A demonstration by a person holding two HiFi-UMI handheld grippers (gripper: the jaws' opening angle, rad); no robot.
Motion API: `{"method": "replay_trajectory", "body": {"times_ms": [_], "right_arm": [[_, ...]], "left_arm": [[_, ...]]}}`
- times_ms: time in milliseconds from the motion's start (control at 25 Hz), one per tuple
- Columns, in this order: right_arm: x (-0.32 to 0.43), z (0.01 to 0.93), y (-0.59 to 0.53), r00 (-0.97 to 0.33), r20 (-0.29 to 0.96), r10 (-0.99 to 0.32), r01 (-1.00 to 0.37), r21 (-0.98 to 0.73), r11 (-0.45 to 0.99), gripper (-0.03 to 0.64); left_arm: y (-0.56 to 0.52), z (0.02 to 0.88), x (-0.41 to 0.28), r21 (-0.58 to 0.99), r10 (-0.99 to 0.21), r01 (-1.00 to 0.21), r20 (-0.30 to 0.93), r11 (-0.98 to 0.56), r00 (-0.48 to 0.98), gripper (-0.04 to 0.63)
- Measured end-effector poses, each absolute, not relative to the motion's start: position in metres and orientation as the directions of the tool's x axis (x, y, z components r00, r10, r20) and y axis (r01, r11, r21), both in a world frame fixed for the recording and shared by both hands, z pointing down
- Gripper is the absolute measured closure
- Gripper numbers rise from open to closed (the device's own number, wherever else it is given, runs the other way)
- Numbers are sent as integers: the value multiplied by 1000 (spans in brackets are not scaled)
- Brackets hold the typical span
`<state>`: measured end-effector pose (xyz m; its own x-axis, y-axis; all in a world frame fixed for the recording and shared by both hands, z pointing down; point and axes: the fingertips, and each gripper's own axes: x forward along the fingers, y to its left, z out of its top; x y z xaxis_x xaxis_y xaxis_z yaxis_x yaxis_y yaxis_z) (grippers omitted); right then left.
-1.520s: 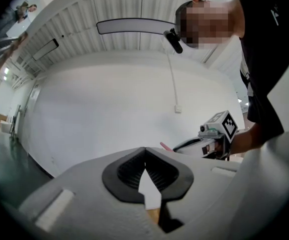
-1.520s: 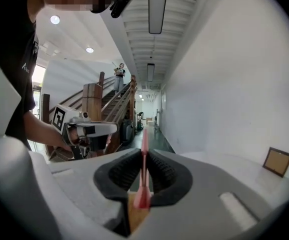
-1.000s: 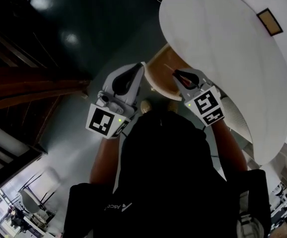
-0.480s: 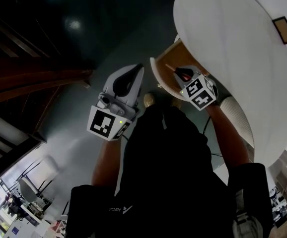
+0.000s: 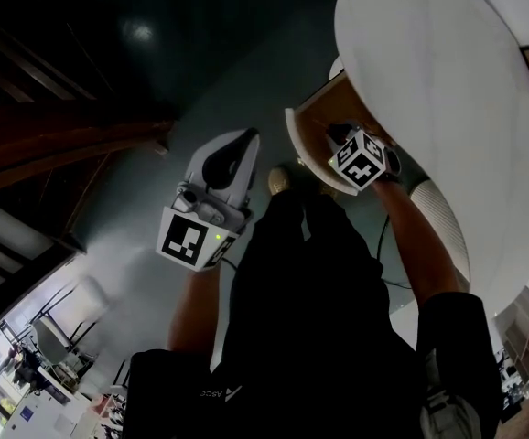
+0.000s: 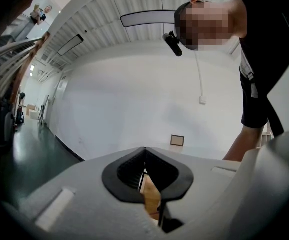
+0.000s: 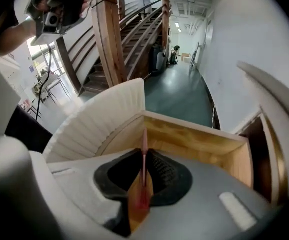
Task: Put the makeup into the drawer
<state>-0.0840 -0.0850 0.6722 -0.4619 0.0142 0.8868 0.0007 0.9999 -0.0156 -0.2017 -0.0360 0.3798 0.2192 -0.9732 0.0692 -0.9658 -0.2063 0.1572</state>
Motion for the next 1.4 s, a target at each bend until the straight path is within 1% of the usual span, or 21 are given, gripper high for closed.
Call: {"method": "replay_trajectory", "body": {"times_ms": [280,680,880,1080,1240,1400], "right_arm": [[-109,720,-88,-391,919,45,54,-26,998,566],[-108,749,-91,-336,940,64,76,-41,996,565],[-107,761,-94,-327,943,67,62,-49,997,565],[-106,768,-92,-320,943,87,56,-73,996,565],[-109,770,-91,-324,941,98,45,-88,995,549],[-109,768,-91,-332,939,85,33,-78,996,549]], "left_arm": [[-32,406,-229,169,-975,-970,107,-177,197,584],[-29,412,-233,173,-975,-974,137,-148,173,584],[-30,413,-232,174,-973,-972,142,-155,181,584],[-27,420,-233,162,-968,-975,175,-151,179,584],[-27,419,-232,179,-968,-971,168,-156,186,584],[-27,420,-231,183,-966,-969,166,-167,198,584]]}}
